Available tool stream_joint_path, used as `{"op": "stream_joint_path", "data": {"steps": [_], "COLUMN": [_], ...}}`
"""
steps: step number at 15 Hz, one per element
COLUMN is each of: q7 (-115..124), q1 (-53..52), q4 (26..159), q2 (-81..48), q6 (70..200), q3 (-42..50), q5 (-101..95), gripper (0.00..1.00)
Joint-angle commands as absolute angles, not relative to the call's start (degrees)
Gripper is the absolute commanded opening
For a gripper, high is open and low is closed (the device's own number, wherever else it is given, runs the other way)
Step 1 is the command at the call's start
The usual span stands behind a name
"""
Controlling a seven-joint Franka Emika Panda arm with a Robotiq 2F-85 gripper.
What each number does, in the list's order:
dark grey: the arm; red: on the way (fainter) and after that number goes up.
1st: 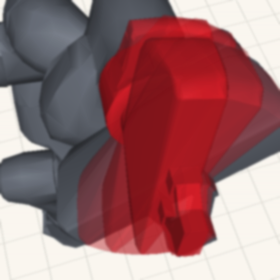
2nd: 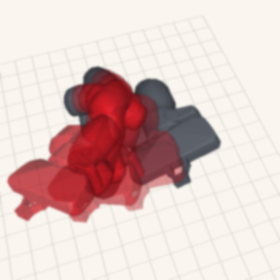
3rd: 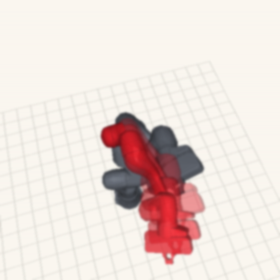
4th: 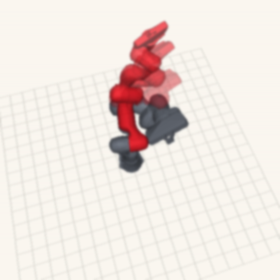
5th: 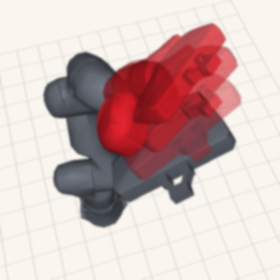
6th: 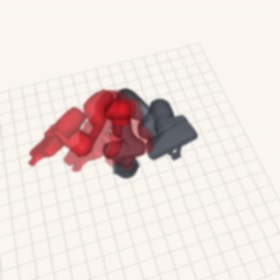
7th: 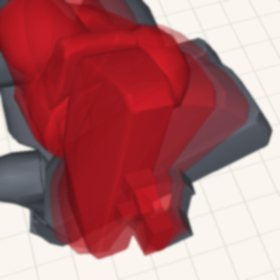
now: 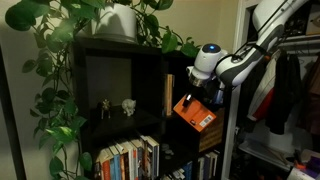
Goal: Move the orange book from the top middle compartment to the top right compartment
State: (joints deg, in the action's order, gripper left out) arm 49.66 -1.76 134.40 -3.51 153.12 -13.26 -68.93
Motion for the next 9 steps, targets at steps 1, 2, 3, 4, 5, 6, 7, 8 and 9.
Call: {"op": "stream_joint_path", "data": {"steps": [1,2,3,4,5,6,7,8,9], "q7": [52.1,52.9,53.3,53.5,54.2,54.1,54.4,54.2,54.1], "q1": [-0.5,-0.4,-0.5,-0.6,-0.6,-0.7,-0.7,-0.8,-0.8], "q4": [140.6,141.5,142.4,143.3,144.2,145.2,146.2,147.0,147.7], "q2": [4.8,6.1,7.4,8.6,10.0,11.1,12.1,12.9,13.4], "q6": [157.3,157.9,158.4,159.0,159.3,160.1,160.4,161.2,162.0], "q3": [-12.4,-12.2,-11.8,-11.4,-11.0,-10.5,-10.1,-9.6,-9.1], "q5": [-63.3,-62.1,-61.1,-60.0,-59.2,-58.2,-57.7,-56.9,-56.5], "gripper": [0.03,0.01,0.04,0.04,0.03,0.04,0.04,0.04,0.04]}}
